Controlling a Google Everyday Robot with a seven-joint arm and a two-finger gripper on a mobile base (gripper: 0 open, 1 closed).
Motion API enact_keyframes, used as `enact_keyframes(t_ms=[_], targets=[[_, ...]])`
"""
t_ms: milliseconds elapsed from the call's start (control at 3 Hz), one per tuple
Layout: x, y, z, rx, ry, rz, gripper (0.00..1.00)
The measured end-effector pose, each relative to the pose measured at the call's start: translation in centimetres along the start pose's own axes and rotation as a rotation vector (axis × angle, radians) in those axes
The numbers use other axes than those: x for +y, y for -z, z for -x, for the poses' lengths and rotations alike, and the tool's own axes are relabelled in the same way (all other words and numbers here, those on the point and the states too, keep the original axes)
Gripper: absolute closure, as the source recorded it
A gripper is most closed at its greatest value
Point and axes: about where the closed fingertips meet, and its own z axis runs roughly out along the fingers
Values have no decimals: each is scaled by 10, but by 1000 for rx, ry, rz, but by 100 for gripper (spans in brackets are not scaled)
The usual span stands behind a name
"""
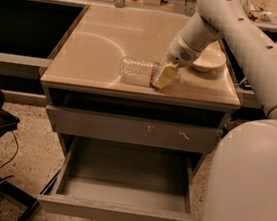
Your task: Place water bottle into middle drawer
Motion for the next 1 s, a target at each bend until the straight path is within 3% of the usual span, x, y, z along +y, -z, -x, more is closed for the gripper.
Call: enact_keyframes(t_ms=[333,667,1000], targets=[[32,58,-26,-40,1,-13,100],[92,149,-74,-100,29,-47,100],[134,210,-122,-127,15,-110,100]])
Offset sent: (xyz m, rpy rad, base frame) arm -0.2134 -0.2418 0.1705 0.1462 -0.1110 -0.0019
